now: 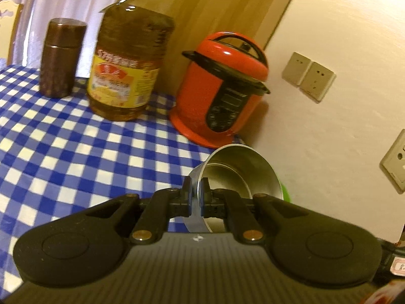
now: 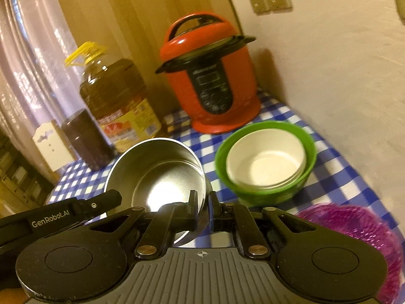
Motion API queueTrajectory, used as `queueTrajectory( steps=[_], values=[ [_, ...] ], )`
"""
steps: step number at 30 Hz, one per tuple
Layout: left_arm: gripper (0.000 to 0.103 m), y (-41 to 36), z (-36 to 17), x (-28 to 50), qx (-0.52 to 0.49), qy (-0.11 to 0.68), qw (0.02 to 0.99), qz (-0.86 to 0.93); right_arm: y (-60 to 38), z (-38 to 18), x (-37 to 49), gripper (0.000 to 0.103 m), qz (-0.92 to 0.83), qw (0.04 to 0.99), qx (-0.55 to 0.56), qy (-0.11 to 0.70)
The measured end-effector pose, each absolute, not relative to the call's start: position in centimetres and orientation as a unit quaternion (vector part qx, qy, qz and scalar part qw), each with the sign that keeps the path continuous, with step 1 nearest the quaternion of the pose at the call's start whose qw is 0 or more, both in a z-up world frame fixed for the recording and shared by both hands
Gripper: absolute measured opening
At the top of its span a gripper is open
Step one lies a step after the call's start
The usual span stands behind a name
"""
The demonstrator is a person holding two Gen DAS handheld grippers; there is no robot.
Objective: Organize plates and bowls
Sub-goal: 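Carry the steel bowl over the green bowl with both grippers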
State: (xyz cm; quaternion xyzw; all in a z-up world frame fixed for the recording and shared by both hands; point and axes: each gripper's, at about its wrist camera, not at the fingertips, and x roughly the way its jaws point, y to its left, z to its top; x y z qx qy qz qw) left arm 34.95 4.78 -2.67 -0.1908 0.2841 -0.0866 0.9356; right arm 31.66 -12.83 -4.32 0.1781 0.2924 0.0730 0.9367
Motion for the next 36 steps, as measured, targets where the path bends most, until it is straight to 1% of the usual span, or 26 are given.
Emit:
queueTrajectory(
  steps=[11,20,30,36],
  values=[
    [0.005,0.6,-2.0,37.5,-0.166,0.280,0.938,-0.123,-16.1,-3.8,32.3,0.007,0.027,0.942,0.188,0.276],
    [0.004,-2.6,-2.9,40.3,-0.158,0.296,0.930,-0.151,-19.2,-3.7,33.4,0.006,-0.024,0.944,0.199,0.260],
    [0.004,-3.3,-3.9,43.6,-0.198,0.323,0.911,-0.163,-20.2,-3.7,35.4,0.006,-0.051,0.949,0.191,0.247],
    [0.005,-3.7,-4.8,44.9,-0.203,0.344,0.902,-0.164,-20.9,-4.1,37.1,0.005,-0.060,0.948,0.191,0.246]
  ],
)
